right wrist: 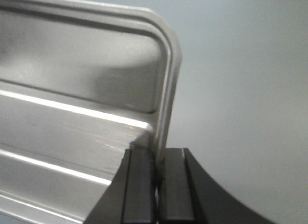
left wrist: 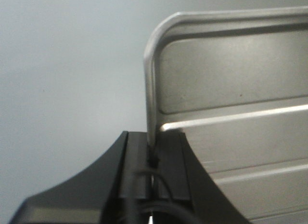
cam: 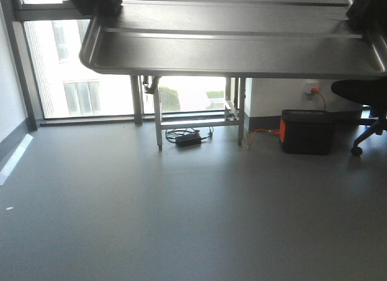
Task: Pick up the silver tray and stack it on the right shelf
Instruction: 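Hold the tray raised with both grippers while the base drives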
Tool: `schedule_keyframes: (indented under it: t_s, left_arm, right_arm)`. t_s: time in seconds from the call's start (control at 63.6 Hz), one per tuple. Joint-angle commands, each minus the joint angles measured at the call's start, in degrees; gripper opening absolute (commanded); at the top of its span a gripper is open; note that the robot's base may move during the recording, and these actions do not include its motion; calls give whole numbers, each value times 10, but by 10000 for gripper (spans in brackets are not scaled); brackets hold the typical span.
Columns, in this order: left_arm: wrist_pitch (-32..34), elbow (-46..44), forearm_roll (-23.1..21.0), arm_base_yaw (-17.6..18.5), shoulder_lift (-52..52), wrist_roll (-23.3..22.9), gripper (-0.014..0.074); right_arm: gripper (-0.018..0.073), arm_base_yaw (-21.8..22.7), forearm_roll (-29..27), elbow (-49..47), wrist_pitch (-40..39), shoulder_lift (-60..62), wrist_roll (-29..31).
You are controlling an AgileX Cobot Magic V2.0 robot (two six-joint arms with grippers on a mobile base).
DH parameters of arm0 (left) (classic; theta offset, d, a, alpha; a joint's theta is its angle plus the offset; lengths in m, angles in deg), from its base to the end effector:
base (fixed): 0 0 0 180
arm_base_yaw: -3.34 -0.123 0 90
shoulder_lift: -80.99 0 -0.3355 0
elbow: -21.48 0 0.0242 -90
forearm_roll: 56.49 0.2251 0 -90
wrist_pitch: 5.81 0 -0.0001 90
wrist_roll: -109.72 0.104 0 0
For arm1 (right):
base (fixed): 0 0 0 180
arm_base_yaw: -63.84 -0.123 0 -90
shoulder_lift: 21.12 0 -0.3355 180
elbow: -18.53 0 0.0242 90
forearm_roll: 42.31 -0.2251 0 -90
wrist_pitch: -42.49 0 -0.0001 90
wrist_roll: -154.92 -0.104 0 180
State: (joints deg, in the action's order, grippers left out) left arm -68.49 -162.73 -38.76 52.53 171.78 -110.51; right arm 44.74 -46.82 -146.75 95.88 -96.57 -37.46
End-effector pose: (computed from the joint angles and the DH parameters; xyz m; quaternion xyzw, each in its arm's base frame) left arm 0.2048 -0.1941 0.4110 0.1062 0.9473 -0.0771 0.2922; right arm 0.1893 0.0725 0.3878 -0.0432 0.9482 0.1207 0.2906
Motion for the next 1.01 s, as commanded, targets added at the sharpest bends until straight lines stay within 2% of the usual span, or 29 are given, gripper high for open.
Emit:
schedule_keyframes:
  t_s: [0.0,0.991]
  left_arm:
    - [2,-17,23,3,-22,9,-93]
    - [2,-17,23,3,-22,9,-93]
  right_arm:
    - [57,3,14,-21,-33,16,9]
    - [57,3,14,-21,-33,16,9]
